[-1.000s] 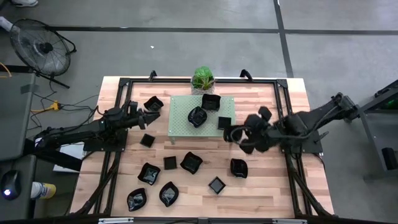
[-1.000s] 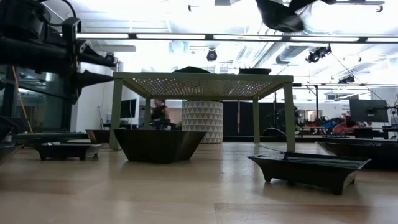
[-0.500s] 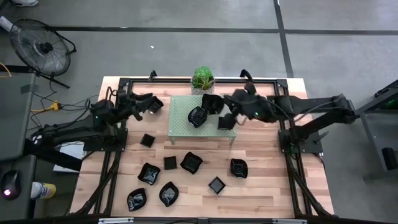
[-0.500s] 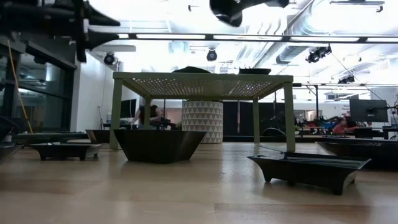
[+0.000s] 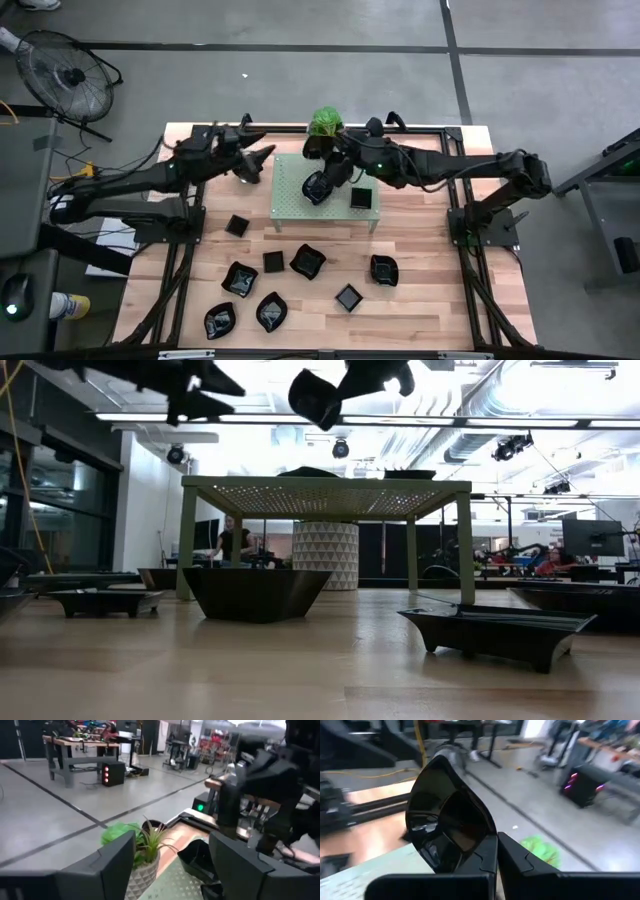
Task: Pick & Place Mini shaped plates
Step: Stack the black leaf plate on the other black leaf plate on the shelf
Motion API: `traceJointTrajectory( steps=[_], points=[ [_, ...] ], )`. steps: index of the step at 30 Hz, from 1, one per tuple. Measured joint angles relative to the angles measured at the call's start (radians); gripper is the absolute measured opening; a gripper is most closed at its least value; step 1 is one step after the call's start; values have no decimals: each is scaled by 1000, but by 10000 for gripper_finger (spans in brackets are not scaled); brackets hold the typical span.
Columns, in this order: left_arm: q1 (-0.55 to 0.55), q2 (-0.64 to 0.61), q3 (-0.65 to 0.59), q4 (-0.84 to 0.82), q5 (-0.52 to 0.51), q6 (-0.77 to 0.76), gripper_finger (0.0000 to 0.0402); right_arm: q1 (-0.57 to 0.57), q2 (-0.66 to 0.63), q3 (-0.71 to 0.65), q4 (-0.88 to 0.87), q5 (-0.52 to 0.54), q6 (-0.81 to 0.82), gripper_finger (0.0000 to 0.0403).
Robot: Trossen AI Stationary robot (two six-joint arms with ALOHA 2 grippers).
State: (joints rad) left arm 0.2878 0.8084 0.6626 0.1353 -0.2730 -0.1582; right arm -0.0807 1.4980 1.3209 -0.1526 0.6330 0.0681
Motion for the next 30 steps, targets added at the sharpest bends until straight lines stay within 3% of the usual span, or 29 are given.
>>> traceJointTrajectory(
  steps=[10,17,30],
  points=[
    [0,186,162,-13,-34,129,260,-50,59,0,213,103,-155,0],
    [0,256,207,-14,-108,158,260,-53,84,0,326,102,-248,0],
    [0,321,242,4,-105,155,259,-71,118,0,363,38,-255,0]
  ],
)
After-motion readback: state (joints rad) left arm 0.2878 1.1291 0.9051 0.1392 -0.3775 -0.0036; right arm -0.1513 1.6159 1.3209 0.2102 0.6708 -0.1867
